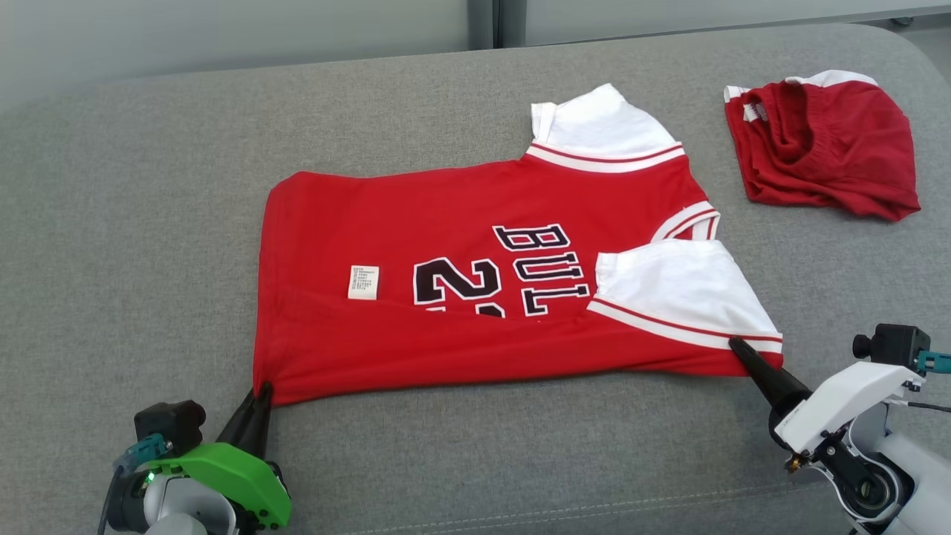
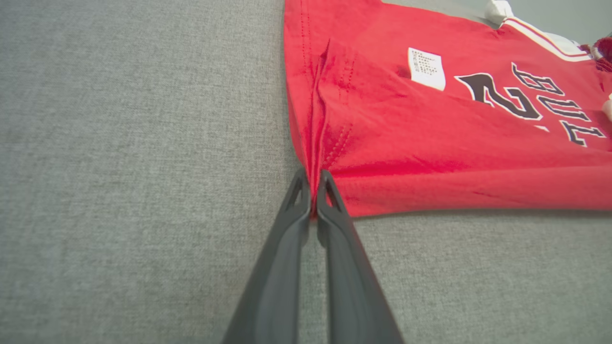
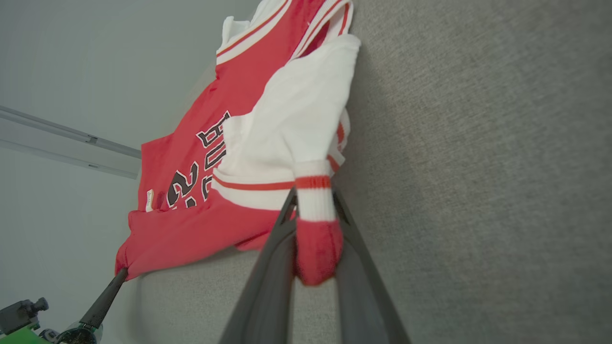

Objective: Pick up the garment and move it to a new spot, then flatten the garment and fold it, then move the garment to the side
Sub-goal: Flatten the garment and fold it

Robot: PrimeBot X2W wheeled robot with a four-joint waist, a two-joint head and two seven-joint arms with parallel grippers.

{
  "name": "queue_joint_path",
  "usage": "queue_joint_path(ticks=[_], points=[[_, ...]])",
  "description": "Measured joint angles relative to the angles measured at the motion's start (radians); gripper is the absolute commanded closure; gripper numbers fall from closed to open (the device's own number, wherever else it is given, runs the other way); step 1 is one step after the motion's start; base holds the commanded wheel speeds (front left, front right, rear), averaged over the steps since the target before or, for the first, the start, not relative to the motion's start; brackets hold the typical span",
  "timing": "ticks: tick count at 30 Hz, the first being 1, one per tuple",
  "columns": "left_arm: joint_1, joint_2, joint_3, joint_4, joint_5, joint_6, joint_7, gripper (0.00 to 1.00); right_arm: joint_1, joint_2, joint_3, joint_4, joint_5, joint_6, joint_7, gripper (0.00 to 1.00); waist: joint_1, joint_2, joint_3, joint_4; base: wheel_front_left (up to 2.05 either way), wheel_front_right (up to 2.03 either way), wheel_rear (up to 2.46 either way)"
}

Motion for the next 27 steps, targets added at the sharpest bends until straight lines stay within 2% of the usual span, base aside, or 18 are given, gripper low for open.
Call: queue_joint_path(ticks=[14, 15, 16, 17, 18, 27], points=[[0.058, 0.003, -0.007, -0.045, 0.000, 0.010, 0.032, 1.00, 0.042, -0.031, 0.017, -0.024, 0.002, 0.000, -0.005, 1.00, 0.0000, 0.0000, -0.034, 0.002, 0.00, 0.00, 0.00], [0.061, 0.003, -0.007, -0.054, 0.000, 0.012, 0.036, 0.75, 0.042, -0.034, 0.017, -0.026, 0.002, 0.000, -0.005, 0.74, 0.0000, 0.0000, -0.035, 0.002, 0.00, 0.00, 0.00], [0.062, 0.003, -0.007, -0.058, 0.000, 0.014, 0.037, 0.60, 0.042, -0.035, 0.018, -0.027, 0.002, 0.000, -0.005, 0.64, 0.0000, 0.0000, -0.035, 0.003, 0.00, 0.00, 0.00], [0.062, 0.003, -0.007, -0.063, 0.000, 0.020, 0.039, 0.06, 0.042, -0.036, 0.020, -0.027, 0.002, 0.000, -0.005, 0.27, 0.0000, 0.0000, -0.036, 0.003, 0.00, 0.00, 0.00], [0.063, 0.004, -0.007, -0.068, 0.000, 0.020, 0.040, 0.00, 0.042, -0.037, 0.021, -0.027, 0.002, 0.000, -0.005, 0.00, 0.0000, 0.0000, -0.036, 0.003, 0.00, 0.00, 0.00], [0.089, 0.020, 0.000, -0.100, 0.000, 0.044, 0.053, 0.00, 0.043, -0.048, 0.021, -0.025, -0.004, 0.000, -0.027, 0.00, 0.0000, 0.0000, -0.038, 0.000, 0.00, 0.00, 0.00]])
